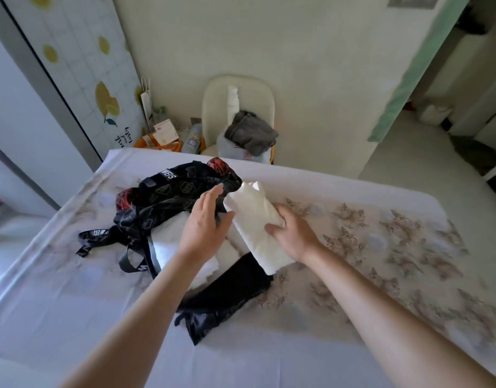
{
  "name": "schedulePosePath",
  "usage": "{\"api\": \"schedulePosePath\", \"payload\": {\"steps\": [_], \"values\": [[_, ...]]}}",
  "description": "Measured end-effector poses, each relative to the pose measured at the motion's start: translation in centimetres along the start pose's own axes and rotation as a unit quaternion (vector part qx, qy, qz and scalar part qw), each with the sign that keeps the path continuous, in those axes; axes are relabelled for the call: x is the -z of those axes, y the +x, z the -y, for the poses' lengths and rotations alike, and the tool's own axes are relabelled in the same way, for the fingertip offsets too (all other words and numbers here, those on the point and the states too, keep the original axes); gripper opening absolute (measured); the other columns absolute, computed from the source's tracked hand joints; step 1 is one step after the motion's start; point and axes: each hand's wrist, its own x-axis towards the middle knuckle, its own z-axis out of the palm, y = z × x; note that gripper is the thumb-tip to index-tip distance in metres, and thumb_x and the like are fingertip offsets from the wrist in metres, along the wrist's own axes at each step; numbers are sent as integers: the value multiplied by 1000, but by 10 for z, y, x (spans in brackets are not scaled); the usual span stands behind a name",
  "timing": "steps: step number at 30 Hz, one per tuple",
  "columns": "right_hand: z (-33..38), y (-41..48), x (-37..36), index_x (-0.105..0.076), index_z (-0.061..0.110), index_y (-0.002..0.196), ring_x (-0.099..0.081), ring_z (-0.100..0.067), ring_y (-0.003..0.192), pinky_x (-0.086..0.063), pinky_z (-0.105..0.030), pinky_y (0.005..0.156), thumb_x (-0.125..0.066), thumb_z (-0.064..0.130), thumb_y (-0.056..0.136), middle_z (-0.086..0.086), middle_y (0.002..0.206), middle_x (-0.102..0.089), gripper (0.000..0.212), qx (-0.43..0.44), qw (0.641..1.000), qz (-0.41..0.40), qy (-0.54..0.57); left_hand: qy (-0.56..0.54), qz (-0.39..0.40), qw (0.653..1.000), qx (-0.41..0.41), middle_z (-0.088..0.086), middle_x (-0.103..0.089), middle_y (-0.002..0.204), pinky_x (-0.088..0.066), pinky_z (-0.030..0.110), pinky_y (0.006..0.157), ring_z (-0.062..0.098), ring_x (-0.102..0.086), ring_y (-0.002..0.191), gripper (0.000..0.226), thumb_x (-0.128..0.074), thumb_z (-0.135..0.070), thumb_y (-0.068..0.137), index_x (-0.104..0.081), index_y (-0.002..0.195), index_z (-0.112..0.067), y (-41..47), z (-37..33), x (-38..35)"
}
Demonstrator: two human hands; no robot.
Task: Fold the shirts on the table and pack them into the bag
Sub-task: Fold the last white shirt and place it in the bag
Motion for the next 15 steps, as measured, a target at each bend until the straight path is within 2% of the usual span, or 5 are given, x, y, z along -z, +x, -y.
{"api": "schedulePosePath", "payload": {"steps": [4, 7, 9, 12, 15], "values": [[10, 42, -48, -62, 22, 114, -68, -25, 96, -56, -40, 88, -67, 22, 89, -2, 104, -70, 25, -125, 983, 19, 131, 121, 87, 984, 99, -1, -53, 134, -41, 37, 102, 24, -46, 125, 39, -49, -31, 96, -53, 134, -21, 3, 64, 13], [-8, 57, -82, -62, 16, 122, -68, -29, 101, -53, -48, 97, -68, 24, 88, -9, 114, -70, 35, -226, 956, 46, 184, 169, 226, 952, 118, -7, -35, 149, -27, 42, 114, 23, -28, 139, 52, -48, -42, 92, -40, 143, -31, -13, 99, 15], [-12, 60, -90, -60, 15, 129, -67, -28, 103, -53, -44, 97, -65, 21, 93, -7, 116, -70, 37, -254, 947, 60, 188, 181, 254, 946, 91, -11, -19, 157, -12, 38, 119, 18, -13, 145, 59, -47, -43, 96, -26, 151, -33, -24, 108, 14], [-11, 63, -88, -51, 19, 137, -62, -24, 108, -49, -37, 95, -60, 14, 97, -1, 117, -65, 41, -252, 951, 75, 160, 184, 209, 957, 83, -9, -28, 154, -13, 36, 118, 20, -20, 144, 57, -46, -40, 96, -32, 150, -28, -29, 109, 12], [-7, 71, -90, -40, 27, 146, -58, -23, 114, -48, -38, 98, -60, 15, 96, -1, 129, -60, 55, -229, 966, 85, 91, 194, 55, 979, -32, -3, -56, 116, -45, 39, 92, 26, -51, 110, 36, -44, -18, 87, -61, 119, -20, -16, 110, 10]]}}
